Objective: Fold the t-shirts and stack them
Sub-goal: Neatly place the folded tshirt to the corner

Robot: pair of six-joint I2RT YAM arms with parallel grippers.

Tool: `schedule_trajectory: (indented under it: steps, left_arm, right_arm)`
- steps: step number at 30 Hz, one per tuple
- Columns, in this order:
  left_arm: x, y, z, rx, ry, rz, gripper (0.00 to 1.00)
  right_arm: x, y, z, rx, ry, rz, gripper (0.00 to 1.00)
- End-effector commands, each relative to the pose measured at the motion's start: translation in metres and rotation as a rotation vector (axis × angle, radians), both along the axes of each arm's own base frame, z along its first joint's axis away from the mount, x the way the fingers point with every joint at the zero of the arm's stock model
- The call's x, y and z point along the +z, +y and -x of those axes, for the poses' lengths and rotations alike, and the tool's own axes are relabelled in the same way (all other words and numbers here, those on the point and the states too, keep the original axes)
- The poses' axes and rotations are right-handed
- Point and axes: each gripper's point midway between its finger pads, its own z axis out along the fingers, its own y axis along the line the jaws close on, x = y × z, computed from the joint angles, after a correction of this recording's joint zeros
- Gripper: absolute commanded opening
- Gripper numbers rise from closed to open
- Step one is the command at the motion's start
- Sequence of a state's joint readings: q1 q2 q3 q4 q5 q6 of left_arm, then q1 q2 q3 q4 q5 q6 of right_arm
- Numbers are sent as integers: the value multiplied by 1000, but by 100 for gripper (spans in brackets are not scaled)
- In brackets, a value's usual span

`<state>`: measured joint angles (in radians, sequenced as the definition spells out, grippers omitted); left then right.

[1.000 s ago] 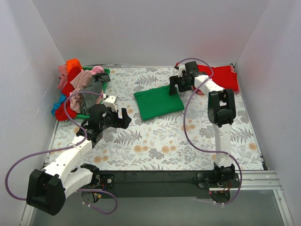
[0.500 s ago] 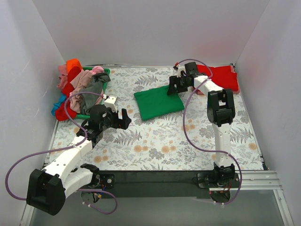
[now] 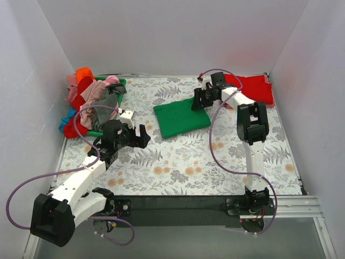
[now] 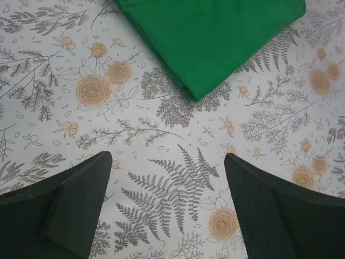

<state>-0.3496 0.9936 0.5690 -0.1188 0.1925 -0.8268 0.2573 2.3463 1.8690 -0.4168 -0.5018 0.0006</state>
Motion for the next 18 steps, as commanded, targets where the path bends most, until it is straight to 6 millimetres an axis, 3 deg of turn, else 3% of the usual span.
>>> schedule_trajectory:
  steps: [1, 18]
  left_arm:
    - [3, -1, 0, -11, -19, 0, 85]
    - [2, -1, 0, -13, -18, -4, 85]
  right_arm:
    - [-32, 3, 29, 23, 138, 19, 59]
    - [-31, 8, 34, 45, 160, -12, 36]
